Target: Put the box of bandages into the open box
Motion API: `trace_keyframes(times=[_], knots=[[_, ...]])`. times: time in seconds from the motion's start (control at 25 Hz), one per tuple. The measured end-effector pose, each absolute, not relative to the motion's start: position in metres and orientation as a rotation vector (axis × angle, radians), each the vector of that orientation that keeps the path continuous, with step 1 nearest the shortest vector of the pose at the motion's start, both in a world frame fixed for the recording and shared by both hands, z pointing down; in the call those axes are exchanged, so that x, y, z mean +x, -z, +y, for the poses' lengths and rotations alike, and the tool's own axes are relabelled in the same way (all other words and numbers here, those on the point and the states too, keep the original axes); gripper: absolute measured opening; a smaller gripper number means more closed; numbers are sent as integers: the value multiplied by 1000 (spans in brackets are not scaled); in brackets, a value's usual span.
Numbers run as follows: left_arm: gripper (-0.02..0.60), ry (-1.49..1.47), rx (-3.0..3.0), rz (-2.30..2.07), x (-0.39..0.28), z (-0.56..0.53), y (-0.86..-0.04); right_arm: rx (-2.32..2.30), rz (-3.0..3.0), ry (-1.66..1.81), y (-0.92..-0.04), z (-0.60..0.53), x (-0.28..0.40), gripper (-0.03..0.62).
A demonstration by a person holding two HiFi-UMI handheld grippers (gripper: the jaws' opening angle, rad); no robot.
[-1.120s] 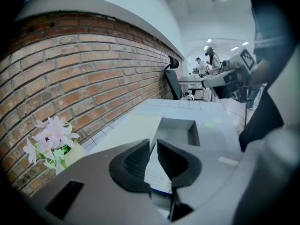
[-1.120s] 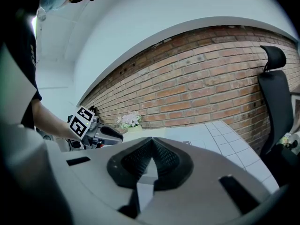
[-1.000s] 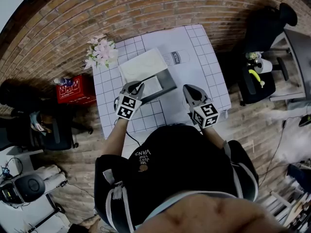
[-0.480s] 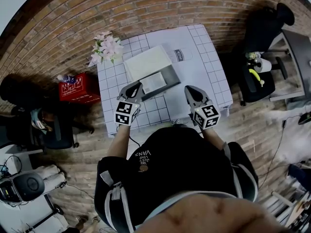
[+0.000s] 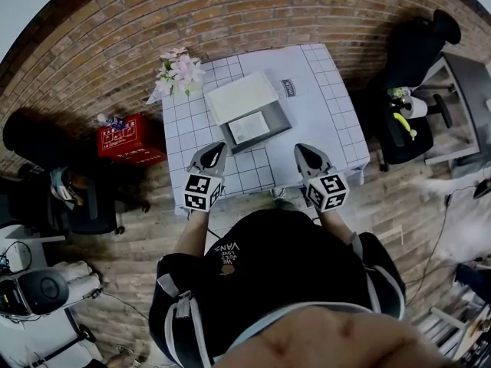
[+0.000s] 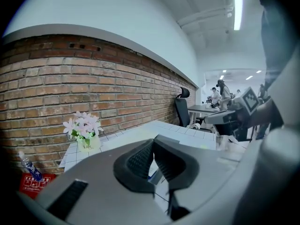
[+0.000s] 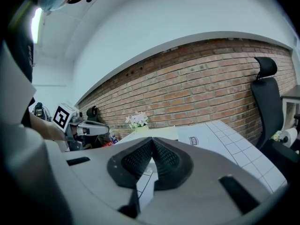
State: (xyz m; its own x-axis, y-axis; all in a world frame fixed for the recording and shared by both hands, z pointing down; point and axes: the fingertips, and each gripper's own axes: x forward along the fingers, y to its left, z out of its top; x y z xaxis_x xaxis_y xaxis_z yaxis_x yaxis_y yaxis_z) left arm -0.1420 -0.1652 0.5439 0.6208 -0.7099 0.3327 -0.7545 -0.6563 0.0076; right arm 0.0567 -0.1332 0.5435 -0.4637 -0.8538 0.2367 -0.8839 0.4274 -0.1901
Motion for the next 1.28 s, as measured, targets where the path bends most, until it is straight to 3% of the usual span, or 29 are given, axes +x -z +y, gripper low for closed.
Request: trace_keyframes(times=[1.28], knots=[[12,-324,2563,-1296,-212,-46,-566,1565,-2519,-462,-561,-37,10,-3]])
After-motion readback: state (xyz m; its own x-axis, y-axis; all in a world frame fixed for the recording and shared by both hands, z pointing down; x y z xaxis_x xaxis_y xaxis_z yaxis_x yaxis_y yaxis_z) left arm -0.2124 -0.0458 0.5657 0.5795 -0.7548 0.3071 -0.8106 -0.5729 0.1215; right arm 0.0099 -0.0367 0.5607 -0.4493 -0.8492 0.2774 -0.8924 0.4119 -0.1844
